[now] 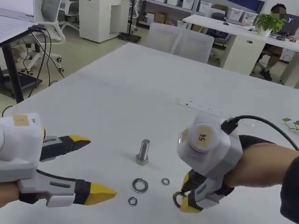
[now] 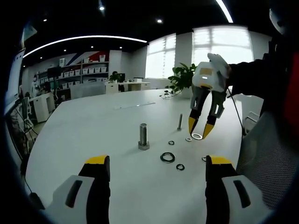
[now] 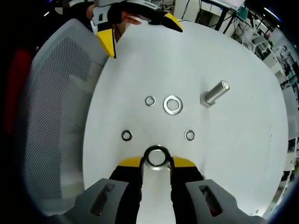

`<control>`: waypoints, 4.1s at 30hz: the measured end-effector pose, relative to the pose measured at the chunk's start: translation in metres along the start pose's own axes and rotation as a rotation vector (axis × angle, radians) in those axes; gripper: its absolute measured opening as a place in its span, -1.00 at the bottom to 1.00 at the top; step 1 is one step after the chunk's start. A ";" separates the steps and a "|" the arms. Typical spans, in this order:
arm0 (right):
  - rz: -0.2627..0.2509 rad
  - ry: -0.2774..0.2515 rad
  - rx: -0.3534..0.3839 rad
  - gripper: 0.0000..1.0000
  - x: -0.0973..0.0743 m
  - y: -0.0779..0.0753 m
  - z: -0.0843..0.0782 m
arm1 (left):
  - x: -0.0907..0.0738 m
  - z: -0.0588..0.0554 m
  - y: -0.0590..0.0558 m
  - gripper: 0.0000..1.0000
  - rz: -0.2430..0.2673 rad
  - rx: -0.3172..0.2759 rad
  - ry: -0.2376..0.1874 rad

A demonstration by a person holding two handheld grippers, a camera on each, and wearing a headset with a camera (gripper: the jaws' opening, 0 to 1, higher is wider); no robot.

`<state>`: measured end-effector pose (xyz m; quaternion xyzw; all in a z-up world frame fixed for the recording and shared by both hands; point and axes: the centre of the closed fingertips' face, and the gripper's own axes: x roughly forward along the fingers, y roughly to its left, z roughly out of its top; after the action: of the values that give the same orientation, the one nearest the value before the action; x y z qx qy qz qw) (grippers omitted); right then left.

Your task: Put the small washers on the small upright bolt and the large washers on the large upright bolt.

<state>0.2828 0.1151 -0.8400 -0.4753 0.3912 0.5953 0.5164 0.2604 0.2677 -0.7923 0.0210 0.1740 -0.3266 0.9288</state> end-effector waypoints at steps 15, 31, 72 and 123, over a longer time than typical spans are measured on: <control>-0.039 -0.035 -0.004 -0.55 -0.030 -0.029 0.022 | 0.003 -0.004 0.004 0.65 0.011 0.006 -0.004; -0.083 -0.057 -0.067 -0.54 -0.056 -0.067 0.062 | 0.006 -0.005 0.005 0.61 0.018 0.011 -0.012; -0.011 -0.007 -0.123 -0.54 -0.015 -0.097 0.098 | 0.014 -0.017 0.010 0.57 0.017 0.007 0.004; 0.040 0.042 -0.106 -0.54 0.018 -0.097 0.093 | 0.018 -0.014 0.006 0.53 -0.017 0.077 -0.056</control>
<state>0.3637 0.2238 -0.8326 -0.5064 0.3792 0.6153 0.4702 0.2731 0.2641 -0.8115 0.0462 0.1356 -0.3416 0.9289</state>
